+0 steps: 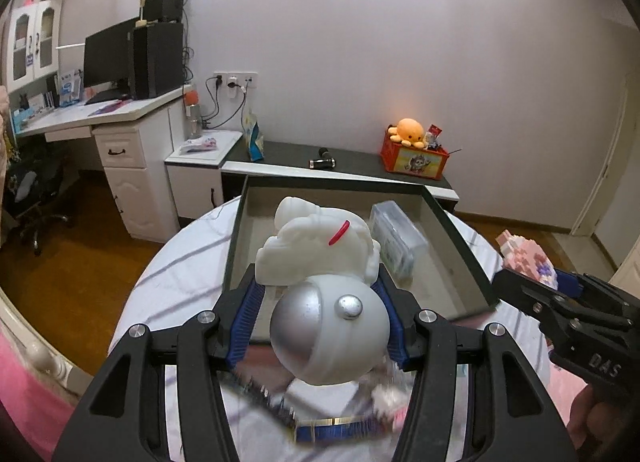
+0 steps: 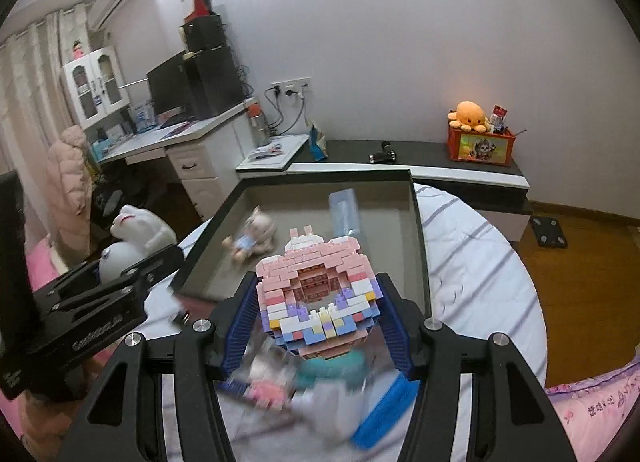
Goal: Organize rigid objects
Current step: 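Release the rabbit toy into the tray with the left gripper while the right gripper drops the donut, then withdraw both grippers from the tray back over the bed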
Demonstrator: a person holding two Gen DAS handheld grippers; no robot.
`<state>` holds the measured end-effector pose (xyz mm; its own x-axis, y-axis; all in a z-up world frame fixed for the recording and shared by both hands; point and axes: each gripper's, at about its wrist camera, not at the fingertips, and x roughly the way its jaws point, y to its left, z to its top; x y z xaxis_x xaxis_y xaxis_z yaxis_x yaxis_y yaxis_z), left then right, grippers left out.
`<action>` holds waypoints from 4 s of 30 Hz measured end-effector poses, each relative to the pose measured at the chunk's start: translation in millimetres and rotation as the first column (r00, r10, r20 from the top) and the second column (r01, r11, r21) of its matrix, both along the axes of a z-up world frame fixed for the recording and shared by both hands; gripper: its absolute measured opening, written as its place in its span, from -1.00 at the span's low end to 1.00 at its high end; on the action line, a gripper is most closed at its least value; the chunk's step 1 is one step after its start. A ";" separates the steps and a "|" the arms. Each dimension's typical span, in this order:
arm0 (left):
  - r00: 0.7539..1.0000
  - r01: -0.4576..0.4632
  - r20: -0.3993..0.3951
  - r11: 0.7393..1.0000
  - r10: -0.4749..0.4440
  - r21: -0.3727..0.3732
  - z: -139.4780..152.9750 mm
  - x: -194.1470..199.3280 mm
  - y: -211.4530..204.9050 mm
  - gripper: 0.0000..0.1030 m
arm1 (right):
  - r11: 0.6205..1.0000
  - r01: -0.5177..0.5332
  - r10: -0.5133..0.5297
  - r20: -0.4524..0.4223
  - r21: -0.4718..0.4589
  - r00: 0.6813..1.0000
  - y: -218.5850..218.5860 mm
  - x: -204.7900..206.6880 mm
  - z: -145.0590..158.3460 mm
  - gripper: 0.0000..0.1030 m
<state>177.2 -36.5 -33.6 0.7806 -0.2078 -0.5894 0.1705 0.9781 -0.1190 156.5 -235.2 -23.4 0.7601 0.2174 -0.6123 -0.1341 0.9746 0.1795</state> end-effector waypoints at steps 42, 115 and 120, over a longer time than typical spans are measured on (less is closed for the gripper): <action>0.983 -0.051 -0.171 0.995 0.065 0.085 -63.3 68.9 -5.3 0.99 | 0.994 0.010 -0.032 -0.203 -0.110 0.979 -3.4 81.9 -70.0 0.62; 0.990 -0.131 0.068 0.990 0.127 0.048 29.0 -204.9 30.8 1.00 | 0.993 0.097 -0.090 0.109 -0.065 0.990 14.0 -196.0 30.4 1.00; 0.993 -0.115 -0.006 0.991 0.115 0.068 0.9 -180.2 21.9 1.00 | 0.990 0.114 -0.111 0.040 -0.083 0.993 5.9 -176.0 6.9 1.00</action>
<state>-3.0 -14.5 -32.6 0.7911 -0.0767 -0.6068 0.0557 0.9970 -0.0534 -19.4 -229.3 -16.5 0.7983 0.0778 -0.5973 -0.0278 0.9953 0.0925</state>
